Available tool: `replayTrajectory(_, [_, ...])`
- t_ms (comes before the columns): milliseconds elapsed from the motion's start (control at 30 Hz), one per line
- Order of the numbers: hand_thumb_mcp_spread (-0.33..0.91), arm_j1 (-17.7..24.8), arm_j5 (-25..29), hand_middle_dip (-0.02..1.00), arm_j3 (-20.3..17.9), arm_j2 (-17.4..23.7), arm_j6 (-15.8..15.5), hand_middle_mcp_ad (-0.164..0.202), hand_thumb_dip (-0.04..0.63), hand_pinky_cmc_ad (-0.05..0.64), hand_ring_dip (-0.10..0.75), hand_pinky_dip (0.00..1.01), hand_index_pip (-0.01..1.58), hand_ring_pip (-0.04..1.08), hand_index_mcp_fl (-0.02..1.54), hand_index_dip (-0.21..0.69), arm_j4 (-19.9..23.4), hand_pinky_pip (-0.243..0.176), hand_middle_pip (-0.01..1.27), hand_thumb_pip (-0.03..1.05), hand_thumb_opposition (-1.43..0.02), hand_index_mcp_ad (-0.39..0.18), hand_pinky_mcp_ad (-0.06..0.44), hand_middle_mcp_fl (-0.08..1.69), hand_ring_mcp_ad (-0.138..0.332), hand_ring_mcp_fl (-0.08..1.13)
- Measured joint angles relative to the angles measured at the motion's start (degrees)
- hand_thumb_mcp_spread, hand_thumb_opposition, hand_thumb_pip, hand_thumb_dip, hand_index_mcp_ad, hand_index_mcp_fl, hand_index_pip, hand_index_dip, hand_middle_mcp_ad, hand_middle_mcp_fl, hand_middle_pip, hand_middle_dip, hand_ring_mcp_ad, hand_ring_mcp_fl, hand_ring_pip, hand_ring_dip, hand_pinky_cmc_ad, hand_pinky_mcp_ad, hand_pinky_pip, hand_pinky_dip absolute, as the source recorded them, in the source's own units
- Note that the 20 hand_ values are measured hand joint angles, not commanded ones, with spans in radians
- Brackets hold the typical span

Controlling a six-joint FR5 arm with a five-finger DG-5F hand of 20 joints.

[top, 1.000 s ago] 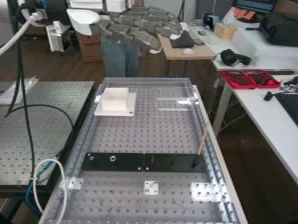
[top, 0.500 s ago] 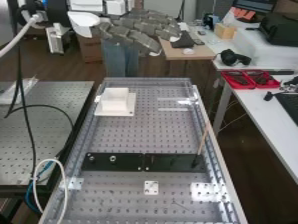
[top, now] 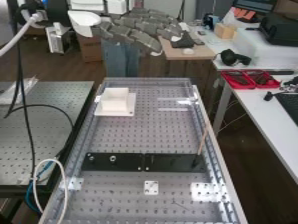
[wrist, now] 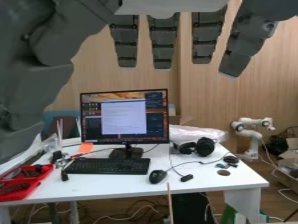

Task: Grab the bearing and place it in the white container

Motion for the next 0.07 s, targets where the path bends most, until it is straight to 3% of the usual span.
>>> replayTrajectory(67, [0.22,0.0,0.0,0.21,0.0,0.0,-0.2,0.082,0.037,0.379,0.087,0.3,0.12,0.09,0.09,0.202,0.0,-0.075,0.14,0.35,-0.7,-0.087,0.297,0.04,0.216,0.01])
